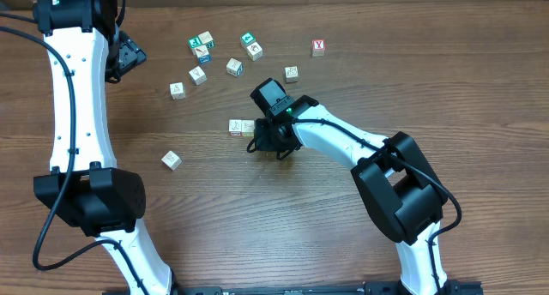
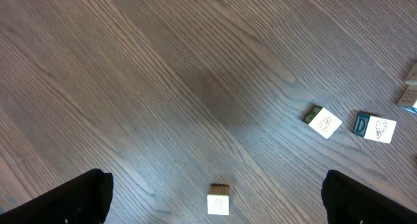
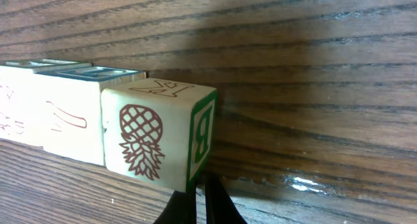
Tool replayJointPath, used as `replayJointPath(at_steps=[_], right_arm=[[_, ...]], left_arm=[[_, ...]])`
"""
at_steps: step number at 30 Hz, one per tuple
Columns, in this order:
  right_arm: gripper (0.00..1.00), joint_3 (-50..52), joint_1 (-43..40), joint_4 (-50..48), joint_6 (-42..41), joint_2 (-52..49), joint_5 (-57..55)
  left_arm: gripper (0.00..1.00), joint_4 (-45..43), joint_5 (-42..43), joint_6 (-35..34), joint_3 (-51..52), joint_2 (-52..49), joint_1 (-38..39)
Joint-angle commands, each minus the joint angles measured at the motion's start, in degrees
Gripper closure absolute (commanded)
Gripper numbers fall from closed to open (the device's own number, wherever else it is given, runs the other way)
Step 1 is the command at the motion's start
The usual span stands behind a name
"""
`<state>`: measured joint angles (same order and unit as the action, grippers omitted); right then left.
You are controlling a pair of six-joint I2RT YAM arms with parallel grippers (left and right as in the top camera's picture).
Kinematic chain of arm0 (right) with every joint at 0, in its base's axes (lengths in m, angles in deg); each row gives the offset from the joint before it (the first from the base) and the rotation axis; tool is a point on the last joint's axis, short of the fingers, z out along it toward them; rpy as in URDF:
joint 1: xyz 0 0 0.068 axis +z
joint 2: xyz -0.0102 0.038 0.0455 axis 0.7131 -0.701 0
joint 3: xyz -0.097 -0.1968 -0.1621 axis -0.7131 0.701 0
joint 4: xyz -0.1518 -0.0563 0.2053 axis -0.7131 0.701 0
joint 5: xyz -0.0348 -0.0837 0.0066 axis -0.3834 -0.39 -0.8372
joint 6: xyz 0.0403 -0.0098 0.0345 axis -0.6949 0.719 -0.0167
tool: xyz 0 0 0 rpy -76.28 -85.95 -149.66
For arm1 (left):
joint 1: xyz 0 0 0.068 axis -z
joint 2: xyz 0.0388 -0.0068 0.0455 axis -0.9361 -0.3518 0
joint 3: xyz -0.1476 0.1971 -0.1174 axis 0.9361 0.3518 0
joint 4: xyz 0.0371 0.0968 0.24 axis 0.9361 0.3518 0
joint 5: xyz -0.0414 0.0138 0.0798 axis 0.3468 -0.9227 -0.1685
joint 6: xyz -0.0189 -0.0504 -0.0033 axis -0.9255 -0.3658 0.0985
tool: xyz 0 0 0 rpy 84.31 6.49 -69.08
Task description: Form a horizontal line
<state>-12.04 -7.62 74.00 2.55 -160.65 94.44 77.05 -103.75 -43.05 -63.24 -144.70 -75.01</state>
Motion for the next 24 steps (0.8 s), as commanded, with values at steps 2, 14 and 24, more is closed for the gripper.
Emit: replayJointPath(at_steps=[2,14,24], right_arm=[[0.96,0.5,-0.1,-1.0,-0.2,-0.7,0.3],[0.96,0.5,-0.1,-1.8,-0.1,-0.7,0.3],[0.96,0.5,0.0,-1.2,-0.2,-0.7,0.4]], left_arm=[[0.00,0.1,0.0,1.3,-0.7,0.5,0.4],[0.00,0.1,0.0,1.3,-0.7,0.5,0.4],[0.00,0.1,0.0,1.3,-0.7,0.5,0.4]])
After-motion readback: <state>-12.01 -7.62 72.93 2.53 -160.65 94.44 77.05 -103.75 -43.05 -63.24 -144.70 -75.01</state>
